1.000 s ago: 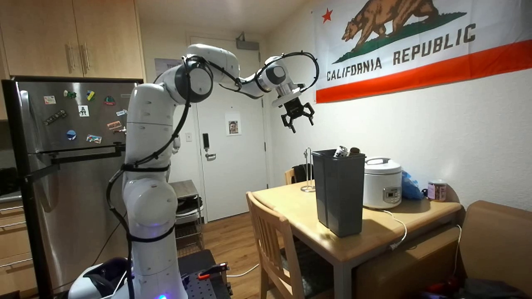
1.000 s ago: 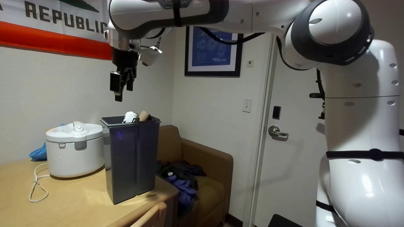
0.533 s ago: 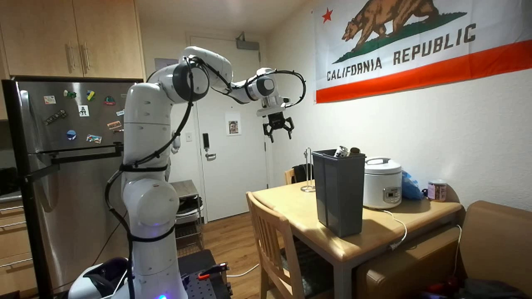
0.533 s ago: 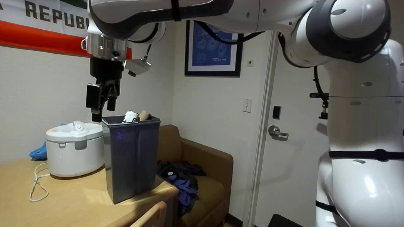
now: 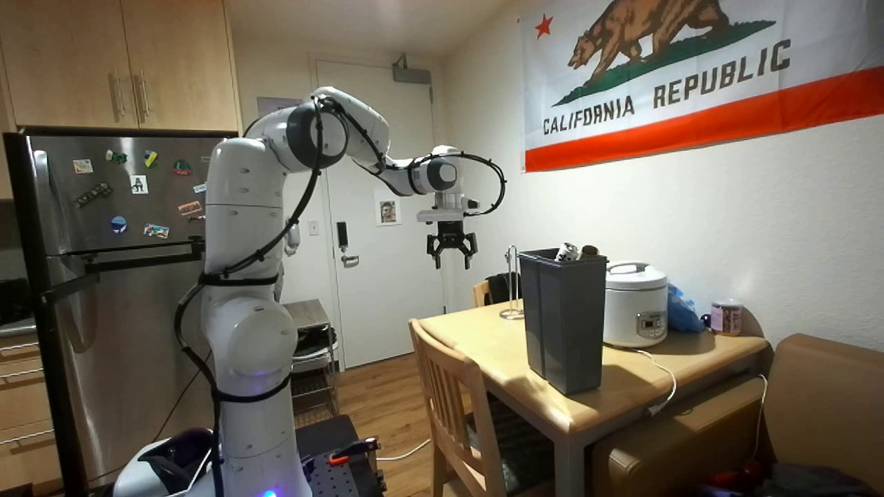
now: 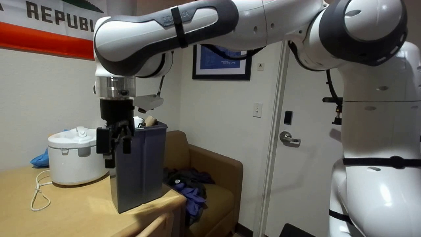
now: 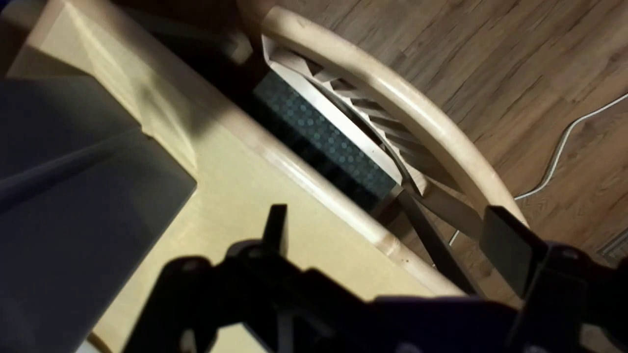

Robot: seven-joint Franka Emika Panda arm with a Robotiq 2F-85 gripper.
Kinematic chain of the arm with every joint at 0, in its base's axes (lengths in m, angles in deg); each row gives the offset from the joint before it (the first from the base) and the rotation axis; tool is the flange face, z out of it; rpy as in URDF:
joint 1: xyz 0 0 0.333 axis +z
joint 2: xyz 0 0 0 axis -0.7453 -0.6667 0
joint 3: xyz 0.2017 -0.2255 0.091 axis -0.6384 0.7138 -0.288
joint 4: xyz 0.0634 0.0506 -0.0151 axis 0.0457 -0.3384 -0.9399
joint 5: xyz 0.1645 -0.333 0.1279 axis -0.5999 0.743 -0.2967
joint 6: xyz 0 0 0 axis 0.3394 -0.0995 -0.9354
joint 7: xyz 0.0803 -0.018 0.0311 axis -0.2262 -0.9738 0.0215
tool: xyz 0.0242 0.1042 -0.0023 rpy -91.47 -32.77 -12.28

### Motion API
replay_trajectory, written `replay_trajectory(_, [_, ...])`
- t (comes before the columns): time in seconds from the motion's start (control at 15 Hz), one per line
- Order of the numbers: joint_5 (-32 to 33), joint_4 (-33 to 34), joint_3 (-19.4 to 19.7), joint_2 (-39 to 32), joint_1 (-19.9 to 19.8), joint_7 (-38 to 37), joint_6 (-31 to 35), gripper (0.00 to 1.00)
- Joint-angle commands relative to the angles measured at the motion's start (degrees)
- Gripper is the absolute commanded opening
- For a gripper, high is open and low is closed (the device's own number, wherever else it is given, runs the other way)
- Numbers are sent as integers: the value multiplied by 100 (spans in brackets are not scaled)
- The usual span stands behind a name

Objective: Put the can in the bin

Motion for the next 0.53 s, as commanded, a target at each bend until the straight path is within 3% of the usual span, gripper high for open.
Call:
replay_trajectory(0.0, [-278,-827,90,323,-98,-536,210,100])
replay_trajectory(0.33, [-500,-1735,135,603,-129,-1179,798,100])
replay_trajectory(0.4, [-375,-1209,127,196,-129,-918,481,100])
replay_trajectory(0.47, [-376,-1353,127,254,-127,-1014,584,100])
